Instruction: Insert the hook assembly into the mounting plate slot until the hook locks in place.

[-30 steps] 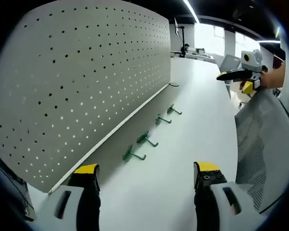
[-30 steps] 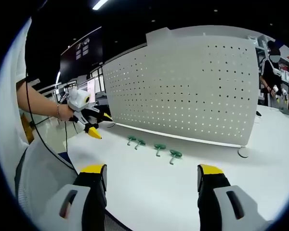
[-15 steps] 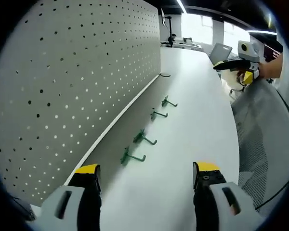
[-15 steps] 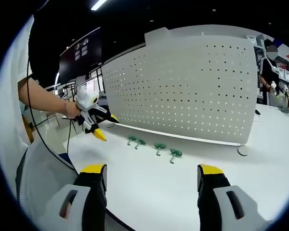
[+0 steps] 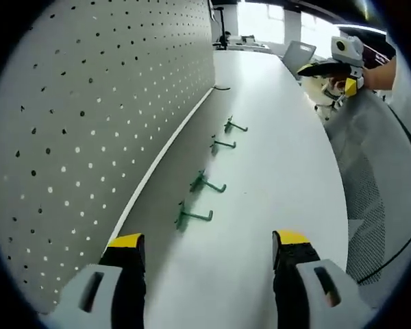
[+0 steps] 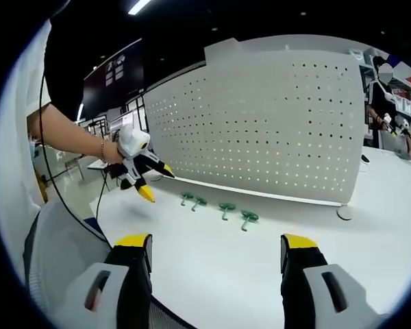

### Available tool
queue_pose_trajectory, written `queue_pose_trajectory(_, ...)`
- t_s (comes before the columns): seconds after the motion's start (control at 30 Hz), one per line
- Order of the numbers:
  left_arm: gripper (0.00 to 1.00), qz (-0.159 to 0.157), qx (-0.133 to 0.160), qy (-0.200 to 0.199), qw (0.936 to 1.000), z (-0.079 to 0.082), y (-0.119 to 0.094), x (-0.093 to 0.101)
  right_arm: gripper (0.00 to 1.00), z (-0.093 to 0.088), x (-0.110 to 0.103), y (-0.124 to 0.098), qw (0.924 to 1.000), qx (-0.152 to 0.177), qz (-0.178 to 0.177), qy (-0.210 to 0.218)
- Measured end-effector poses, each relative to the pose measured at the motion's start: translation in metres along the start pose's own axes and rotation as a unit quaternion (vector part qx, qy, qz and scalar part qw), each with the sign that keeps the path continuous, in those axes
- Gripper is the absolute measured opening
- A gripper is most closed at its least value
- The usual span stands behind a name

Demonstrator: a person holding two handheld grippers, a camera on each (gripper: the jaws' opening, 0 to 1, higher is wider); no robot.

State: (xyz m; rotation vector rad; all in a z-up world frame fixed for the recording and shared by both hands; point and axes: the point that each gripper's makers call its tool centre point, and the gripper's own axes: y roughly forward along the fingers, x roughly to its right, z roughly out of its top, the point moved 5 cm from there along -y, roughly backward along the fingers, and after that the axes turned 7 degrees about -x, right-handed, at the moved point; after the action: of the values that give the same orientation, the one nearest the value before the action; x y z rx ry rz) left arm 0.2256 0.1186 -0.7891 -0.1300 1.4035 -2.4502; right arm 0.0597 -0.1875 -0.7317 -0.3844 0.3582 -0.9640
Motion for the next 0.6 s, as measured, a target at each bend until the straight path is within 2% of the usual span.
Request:
queue_pose_trajectory(0.3,0.76,-0.012,-0.016,0.02,0.9996,0.01,0.01,-0.006,0.74,-0.002,0.001,0.001,1.0,-0.007,-0.003,0.002)
queue_pose_trajectory(0.6,0.75,-0.027,-0.04,0.042,0.9979,0.012,0.026,-0.008,0.74,-0.003,0.002,0.003,0.9999,-0.009,-0.004,0.006)
